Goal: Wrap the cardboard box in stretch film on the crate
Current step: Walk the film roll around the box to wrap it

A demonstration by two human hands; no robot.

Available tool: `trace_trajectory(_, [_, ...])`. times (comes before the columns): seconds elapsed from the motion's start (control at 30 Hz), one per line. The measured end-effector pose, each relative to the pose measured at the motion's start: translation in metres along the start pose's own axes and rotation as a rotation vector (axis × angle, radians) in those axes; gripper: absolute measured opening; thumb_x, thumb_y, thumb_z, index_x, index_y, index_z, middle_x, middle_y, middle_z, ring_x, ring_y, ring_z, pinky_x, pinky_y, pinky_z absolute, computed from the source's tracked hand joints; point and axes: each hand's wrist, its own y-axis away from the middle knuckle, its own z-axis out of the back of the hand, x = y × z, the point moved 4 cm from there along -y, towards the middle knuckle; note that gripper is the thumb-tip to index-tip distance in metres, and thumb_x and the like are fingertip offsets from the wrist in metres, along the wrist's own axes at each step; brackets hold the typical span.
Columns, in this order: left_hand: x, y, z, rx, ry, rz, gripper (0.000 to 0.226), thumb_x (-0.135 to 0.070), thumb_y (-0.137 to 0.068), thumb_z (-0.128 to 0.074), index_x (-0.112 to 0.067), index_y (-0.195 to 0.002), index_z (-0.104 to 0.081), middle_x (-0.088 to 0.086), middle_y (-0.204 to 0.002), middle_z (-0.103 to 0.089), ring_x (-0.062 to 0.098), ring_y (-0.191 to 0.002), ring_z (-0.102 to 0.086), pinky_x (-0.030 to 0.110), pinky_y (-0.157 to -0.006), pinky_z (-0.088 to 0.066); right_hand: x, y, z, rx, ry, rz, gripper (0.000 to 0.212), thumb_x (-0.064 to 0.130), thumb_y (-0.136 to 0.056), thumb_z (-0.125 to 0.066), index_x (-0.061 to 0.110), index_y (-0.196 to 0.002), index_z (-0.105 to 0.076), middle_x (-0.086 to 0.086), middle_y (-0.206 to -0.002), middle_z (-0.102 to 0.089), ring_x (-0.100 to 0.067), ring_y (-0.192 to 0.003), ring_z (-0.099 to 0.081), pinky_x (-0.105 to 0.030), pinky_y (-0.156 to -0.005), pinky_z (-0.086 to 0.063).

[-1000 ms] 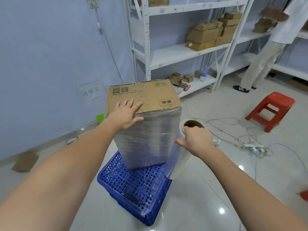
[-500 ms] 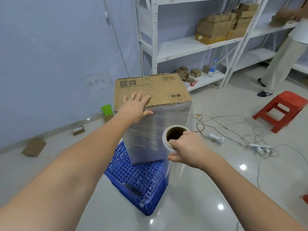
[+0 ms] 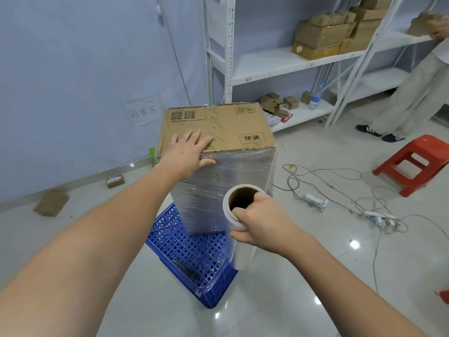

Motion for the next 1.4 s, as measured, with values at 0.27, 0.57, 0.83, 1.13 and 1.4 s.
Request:
trace_trajectory(0.27, [-0.002,0.003,0.005,0.004,0.002,0.004,0.083,-0.082,-0.091,-0.021,-0.04,-0.161,-0.007,0.007,-0.173,-0.012,0.031,-0.158,-0.012,0.059,-0.125,-0.014,0.018,0.001,0.005,0.021,0.06,-0.228,0.043,0.053,-0.092,-0.053,0.014,-0.108,-0.045,0.0,-0.077,-0.063,-0.024,-0.065,-0.054,-0.036,-0.077,-0.035])
trace_trajectory(0.57, [0.004,0.01,0.003,-0.033,0.044,-0.024,0.084,-0.083,-0.092,-0.025,-0.039,-0.162,-0.011,0.006,-0.172,-0.015,0.031,-0.158,-0.015,0.06,-0.124,-0.015,0.034,-0.01,0.004,0.116,0.158,-0.593,0.043,0.055,-0.099,-0.04,0.013,-0.096,-0.038,-0.001,-0.072,-0.06,-0.023,-0.057,-0.05,-0.034,-0.061,-0.034])
trace_trajectory(0.83, [0.014,0.008,0.0,-0.008,0.168,-0.123,0.103,-0.083,-0.087,-0.046,-0.029,-0.165,-0.004,0.01,-0.173,-0.009,0.034,-0.158,-0.01,0.063,-0.124,-0.01,0.055,-0.029,0.001,0.143,0.087,-0.883,0.019,0.03,-0.093,-0.049,0.014,-0.089,-0.039,-0.004,-0.082,-0.065,-0.02,-0.053,-0.037,-0.033,-0.051,-0.022])
trace_trajectory(1.13, [0.053,0.002,0.008,0.023,-0.036,-0.409,0.104,-0.082,-0.089,-0.045,-0.027,-0.166,-0.002,-0.001,-0.174,-0.003,0.024,-0.158,-0.016,0.05,-0.122,-0.024,0.059,-0.026,-0.011,0.032,0.276,-1.065,0.063,0.081,-0.084,-0.036,0.019,-0.076,-0.043,0.004,-0.054,-0.042,-0.02,-0.057,-0.047,-0.031,-0.052,-0.026])
trace_trajectory(1.4, [0.052,0.003,-0.006,-0.042,0.093,-0.343,0.087,-0.081,-0.095,-0.023,-0.034,-0.165,-0.003,-0.001,-0.174,-0.002,0.027,-0.159,-0.006,0.053,-0.127,-0.009,0.055,-0.014,-0.016,-0.077,0.255,-0.968,0.052,0.061,-0.085,-0.06,0.019,-0.066,-0.037,0.007,-0.048,-0.026,-0.024,-0.058,-0.042,-0.031,-0.053,-0.018])
